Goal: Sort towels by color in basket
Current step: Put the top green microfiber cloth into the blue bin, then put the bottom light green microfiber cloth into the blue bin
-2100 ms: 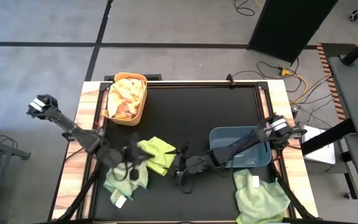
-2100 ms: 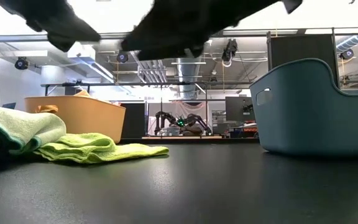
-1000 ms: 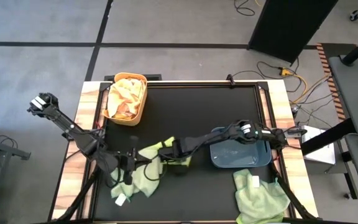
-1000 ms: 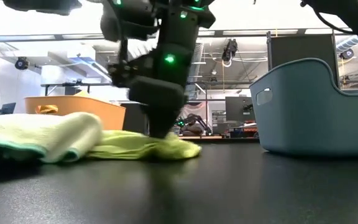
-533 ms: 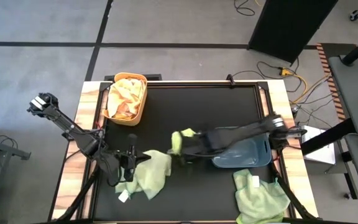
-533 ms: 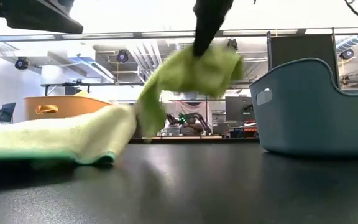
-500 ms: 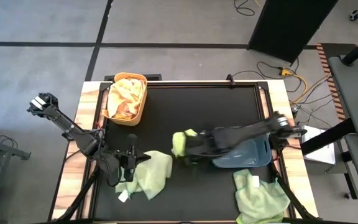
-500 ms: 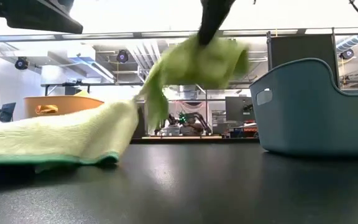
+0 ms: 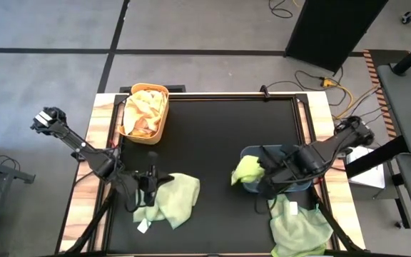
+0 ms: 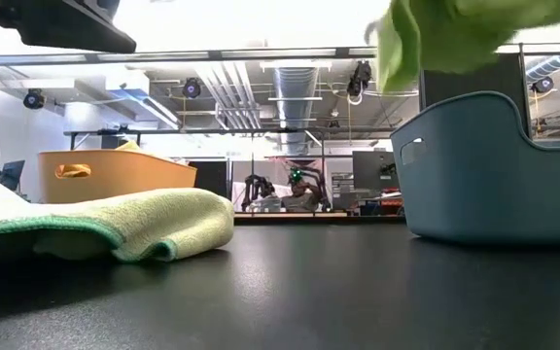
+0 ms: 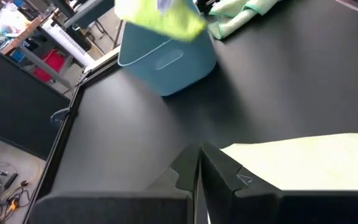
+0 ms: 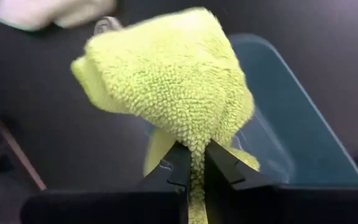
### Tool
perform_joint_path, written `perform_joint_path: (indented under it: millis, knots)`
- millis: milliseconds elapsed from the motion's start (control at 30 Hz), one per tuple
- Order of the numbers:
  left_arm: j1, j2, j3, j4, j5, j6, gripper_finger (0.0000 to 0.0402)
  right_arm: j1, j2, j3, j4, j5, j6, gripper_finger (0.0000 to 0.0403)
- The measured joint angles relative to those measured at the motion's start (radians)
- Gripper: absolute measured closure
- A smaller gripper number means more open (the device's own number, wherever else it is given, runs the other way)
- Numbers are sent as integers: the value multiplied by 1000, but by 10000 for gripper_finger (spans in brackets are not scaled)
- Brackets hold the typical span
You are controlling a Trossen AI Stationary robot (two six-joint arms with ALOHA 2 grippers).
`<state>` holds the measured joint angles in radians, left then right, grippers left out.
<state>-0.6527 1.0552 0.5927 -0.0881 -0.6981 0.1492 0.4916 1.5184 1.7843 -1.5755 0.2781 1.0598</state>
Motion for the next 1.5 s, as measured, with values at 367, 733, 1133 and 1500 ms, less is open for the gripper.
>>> perform_joint_path:
  millis: [367,733,1133,1500]
  knots:
    - [57,3,0,-1,0,31,402,-50,-209,-556,11,-115,246,390]
    - [123,4,0,0,0,30,402,-167,-142,-836,760,-61,19,388]
    - [125,4,-15,0,2,18,402,-232,-120,-781,602,-90,13,233]
    - [125,4,-16,8,3,-1,402,-91,-145,-572,537,-244,176,148]
